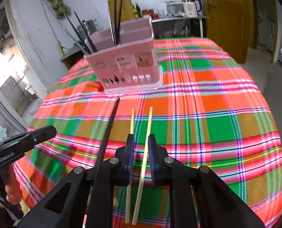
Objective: Organize utensils
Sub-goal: 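Move both grippers back down to the yellow and black chopsticks on the cloth, then close the right gripper on a yellow wooden chopstick while the left gripper grasps another yellow one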
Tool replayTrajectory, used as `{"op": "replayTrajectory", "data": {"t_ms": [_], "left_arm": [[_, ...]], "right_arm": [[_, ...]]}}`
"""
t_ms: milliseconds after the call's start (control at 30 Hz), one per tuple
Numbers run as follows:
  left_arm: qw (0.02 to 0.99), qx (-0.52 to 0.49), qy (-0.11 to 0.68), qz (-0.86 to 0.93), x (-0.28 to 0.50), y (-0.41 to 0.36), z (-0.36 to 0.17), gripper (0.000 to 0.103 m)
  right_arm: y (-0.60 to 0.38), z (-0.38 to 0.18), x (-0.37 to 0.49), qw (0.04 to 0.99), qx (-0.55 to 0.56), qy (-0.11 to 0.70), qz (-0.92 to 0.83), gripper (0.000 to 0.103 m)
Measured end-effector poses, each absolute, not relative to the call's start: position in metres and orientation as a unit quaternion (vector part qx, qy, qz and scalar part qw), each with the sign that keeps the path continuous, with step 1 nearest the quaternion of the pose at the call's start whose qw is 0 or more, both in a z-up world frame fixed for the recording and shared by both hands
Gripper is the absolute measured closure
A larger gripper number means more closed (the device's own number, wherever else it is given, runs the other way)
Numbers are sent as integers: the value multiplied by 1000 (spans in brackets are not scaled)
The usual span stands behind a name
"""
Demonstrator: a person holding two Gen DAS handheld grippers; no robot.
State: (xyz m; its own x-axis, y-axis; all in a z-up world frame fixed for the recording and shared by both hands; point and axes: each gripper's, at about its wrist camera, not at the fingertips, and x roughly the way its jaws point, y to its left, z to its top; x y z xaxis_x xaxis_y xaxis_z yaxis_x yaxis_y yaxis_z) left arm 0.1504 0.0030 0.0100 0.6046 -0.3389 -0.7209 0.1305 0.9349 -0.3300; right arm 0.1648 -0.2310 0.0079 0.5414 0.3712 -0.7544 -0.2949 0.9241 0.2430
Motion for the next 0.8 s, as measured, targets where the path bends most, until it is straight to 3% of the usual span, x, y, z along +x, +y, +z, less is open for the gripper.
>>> {"op": "replayTrajectory", "data": {"t_ms": [267,333,400,767,800], "left_arm": [[874,-135,442,-150,174,-10,5,97],[870,-136,448,-154,180,-16,2,97],[864,-140,457,-161,187,-24,-1,97],[839,-131,502,-163,225,-77,-29,97],[839,-129,504,-159,228,-79,-31,93]], "right_arm": [[-220,-23,189,855,24,481,193,88],[-221,-26,190,855,20,482,190,96],[-226,-27,190,856,21,482,188,97],[-300,-22,169,864,60,484,126,98],[-306,-21,167,864,66,484,120,98]]}}
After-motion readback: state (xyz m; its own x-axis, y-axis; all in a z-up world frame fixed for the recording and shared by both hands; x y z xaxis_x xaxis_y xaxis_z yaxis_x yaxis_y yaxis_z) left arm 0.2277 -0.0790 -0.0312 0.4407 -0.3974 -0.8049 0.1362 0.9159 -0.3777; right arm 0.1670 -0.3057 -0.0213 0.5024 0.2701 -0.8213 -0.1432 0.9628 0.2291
